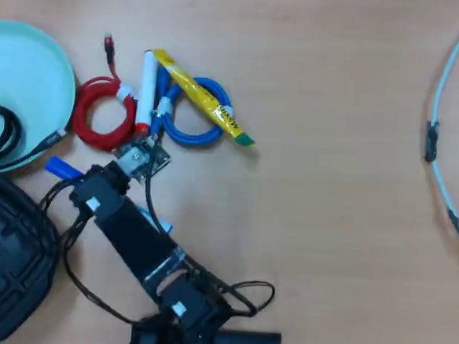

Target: Pick up the blue pen and put it in the black bowl

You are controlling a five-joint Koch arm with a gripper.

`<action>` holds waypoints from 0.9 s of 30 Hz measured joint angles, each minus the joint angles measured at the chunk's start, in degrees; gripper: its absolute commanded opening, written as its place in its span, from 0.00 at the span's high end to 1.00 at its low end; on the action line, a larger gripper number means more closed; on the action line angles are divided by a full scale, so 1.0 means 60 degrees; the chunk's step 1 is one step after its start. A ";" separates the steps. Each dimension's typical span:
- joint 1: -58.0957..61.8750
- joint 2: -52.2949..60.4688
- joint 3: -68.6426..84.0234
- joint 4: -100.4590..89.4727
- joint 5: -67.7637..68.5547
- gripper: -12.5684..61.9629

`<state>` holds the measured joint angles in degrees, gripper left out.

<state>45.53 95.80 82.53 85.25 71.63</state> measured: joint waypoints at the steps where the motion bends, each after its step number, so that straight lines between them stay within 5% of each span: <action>1: -0.0161 0.0029 -0.0308 0.0015 0.0000 0.92; 14: -0.2988 -0.0029 -0.2930 -0.0015 0.0000 0.92; 27: -0.4644 -0.2285 -0.2900 -0.2710 -0.0015 0.92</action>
<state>17.67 82.09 65.13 68.99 71.54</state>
